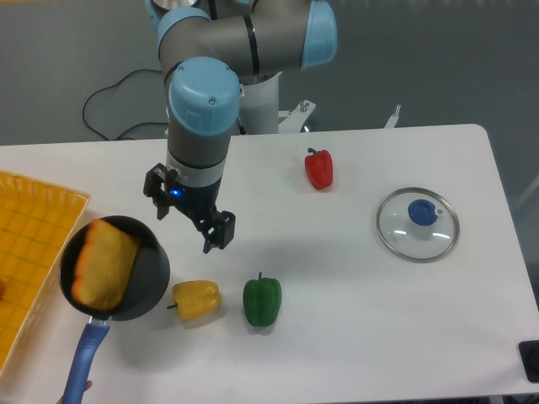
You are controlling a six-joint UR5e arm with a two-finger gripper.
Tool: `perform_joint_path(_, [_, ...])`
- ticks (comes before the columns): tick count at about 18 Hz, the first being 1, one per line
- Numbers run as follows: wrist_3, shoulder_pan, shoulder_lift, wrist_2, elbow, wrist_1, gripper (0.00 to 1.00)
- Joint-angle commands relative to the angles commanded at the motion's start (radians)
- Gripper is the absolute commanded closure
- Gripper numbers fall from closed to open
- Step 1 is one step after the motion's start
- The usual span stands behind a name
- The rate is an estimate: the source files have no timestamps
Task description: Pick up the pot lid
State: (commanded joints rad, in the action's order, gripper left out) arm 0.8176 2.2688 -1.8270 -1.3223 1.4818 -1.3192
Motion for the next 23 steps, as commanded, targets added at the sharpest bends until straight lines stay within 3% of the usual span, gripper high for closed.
perform_joint_path(7, [-0.066,0.0,0.011,-0.024,0.002,-0.003,0.0])
perform_joint_path(11, [-0.215,-0.003,0.015,-0.055,0.0,-0.003,0.0])
perform_joint_path(23, [-0.224,-0.049,0.005,-0.117,0.012,0.005,0.0])
